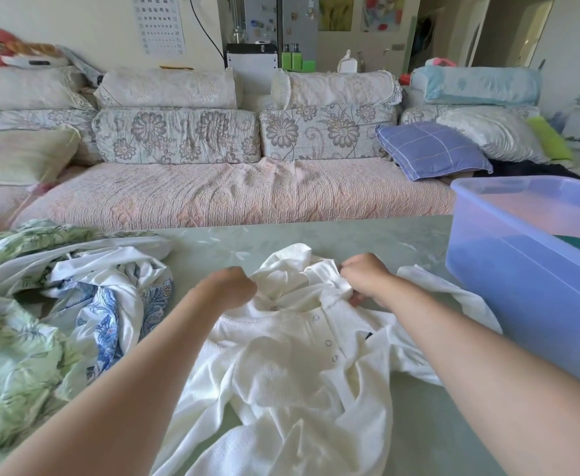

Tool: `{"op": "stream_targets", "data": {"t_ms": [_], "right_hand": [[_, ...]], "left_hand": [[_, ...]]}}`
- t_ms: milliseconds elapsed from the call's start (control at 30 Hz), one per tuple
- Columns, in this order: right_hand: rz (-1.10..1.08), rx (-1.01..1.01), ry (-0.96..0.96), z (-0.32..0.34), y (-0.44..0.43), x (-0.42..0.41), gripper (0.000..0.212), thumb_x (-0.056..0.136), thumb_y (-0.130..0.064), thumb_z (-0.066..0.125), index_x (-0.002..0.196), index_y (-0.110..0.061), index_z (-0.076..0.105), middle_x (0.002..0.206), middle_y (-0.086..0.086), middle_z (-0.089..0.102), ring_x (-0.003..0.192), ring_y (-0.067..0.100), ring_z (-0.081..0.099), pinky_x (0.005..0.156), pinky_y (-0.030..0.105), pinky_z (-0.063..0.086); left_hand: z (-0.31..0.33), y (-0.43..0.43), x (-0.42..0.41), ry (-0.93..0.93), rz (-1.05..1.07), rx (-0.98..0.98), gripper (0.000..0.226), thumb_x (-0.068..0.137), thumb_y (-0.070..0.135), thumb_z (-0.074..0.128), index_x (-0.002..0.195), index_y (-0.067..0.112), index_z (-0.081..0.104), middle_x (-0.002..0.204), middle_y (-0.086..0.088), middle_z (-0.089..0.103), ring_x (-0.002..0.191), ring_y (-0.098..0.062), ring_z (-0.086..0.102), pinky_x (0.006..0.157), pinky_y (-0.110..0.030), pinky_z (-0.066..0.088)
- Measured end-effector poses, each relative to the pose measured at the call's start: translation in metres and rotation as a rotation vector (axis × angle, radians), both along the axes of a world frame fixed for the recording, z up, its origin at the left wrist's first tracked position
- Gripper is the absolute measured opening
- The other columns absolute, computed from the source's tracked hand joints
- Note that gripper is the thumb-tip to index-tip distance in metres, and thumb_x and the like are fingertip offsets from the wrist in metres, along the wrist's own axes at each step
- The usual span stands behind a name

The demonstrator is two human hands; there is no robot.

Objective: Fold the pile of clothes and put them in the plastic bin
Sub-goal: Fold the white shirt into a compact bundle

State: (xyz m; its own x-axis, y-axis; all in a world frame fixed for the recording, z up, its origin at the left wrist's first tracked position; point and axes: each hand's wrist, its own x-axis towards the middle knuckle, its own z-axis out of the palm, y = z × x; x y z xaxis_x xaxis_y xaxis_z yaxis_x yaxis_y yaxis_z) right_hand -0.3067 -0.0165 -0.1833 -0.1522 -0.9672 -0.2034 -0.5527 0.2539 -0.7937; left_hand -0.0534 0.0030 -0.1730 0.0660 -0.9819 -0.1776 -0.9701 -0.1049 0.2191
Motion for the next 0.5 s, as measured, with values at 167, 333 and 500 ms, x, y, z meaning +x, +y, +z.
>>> {"op": "stream_targets", "data": {"t_ms": [167,333,500], "right_hand": [[0.353,0.179,0.397,0.000,-0.008,0.001,0.023,0.075,-0.033,0.077,0.083,-0.011,0.075,0.072,0.002,0.073,0.062,0.015,0.060,0.069,0.030,0.055],[0.468,0.269,0.383,0.014,-0.020,0.021,0.014,0.091,-0.021,0.065,0.081,-0.014,0.060,0.051,0.000,0.046,0.036,0.013,0.036,0.044,0.018,0.028],[0.037,-0.226,-0.001,0.007,-0.057,0.040,0.019,0.102,-0.027,0.051,0.092,-0.012,0.058,0.084,0.005,0.073,0.071,0.025,0.071,0.066,0.037,0.058]], "left_hand": [[-0.010,-0.015,-0.004,-0.055,-0.033,0.029,0.026,0.080,0.040,0.067,0.101,0.024,0.065,0.086,0.005,0.060,0.086,-0.022,0.060,0.071,-0.027,0.046],[0.004,-0.037,0.004,-0.265,0.073,0.014,0.031,0.083,0.035,0.062,0.110,0.020,0.063,0.099,0.004,0.062,0.096,-0.024,0.062,0.080,-0.033,0.047],[0.006,-0.062,0.018,0.061,0.256,-0.366,0.028,0.094,0.016,0.044,0.117,0.010,0.058,0.090,-0.010,0.073,0.079,-0.029,0.068,0.067,-0.031,0.049]]}}
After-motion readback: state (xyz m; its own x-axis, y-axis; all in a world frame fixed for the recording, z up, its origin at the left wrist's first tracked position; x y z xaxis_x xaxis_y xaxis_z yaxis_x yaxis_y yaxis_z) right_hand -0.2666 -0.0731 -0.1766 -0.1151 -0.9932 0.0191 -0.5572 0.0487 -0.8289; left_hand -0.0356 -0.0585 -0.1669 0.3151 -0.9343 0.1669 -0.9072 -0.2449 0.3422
